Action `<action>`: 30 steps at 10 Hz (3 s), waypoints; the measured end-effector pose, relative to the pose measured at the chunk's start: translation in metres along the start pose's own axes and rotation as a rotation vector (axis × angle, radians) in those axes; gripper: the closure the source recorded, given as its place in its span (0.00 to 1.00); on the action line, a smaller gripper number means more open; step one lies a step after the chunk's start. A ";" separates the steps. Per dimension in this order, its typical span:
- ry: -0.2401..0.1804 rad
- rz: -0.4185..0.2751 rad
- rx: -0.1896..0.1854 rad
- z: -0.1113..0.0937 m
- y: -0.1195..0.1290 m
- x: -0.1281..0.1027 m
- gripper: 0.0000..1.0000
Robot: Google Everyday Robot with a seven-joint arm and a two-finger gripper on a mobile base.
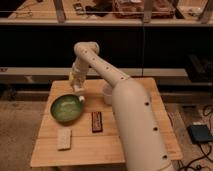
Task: Place the bottle in the ceramic bowl
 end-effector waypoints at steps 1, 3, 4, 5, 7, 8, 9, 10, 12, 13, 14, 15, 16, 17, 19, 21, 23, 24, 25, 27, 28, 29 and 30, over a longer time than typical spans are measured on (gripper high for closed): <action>-0.032 -0.040 0.011 0.001 -0.010 -0.009 0.74; -0.114 -0.149 0.017 0.005 -0.026 -0.031 0.74; -0.137 -0.189 0.009 0.009 -0.029 -0.037 0.74; -0.154 -0.218 -0.001 0.014 -0.030 -0.041 0.74; -0.188 -0.272 -0.018 0.029 -0.034 -0.046 0.74; -0.193 -0.282 -0.016 0.033 -0.038 -0.046 0.74; -0.193 -0.289 -0.006 0.037 -0.043 -0.044 0.74; -0.193 -0.292 0.009 0.041 -0.049 -0.043 0.74; -0.192 -0.305 0.053 0.045 -0.060 -0.044 0.74; -0.194 -0.310 0.066 0.047 -0.062 -0.045 0.74; -0.199 -0.319 0.086 0.050 -0.064 -0.049 0.74; -0.203 -0.324 0.094 0.052 -0.064 -0.052 0.74; -0.208 -0.331 0.097 0.055 -0.062 -0.055 0.73; -0.215 -0.341 0.099 0.059 -0.060 -0.058 0.65; -0.223 -0.348 0.103 0.062 -0.059 -0.062 0.46; -0.227 -0.340 0.120 0.066 -0.061 -0.063 0.26; -0.239 -0.328 0.133 0.070 -0.061 -0.066 0.20; -0.243 -0.325 0.136 0.071 -0.061 -0.067 0.20; -0.247 -0.322 0.138 0.072 -0.060 -0.068 0.20; -0.245 -0.312 0.147 0.071 -0.060 -0.065 0.20; -0.239 -0.310 0.149 0.070 -0.060 -0.063 0.20; -0.227 -0.308 0.153 0.066 -0.063 -0.058 0.20; -0.199 -0.287 0.159 0.059 -0.062 -0.050 0.20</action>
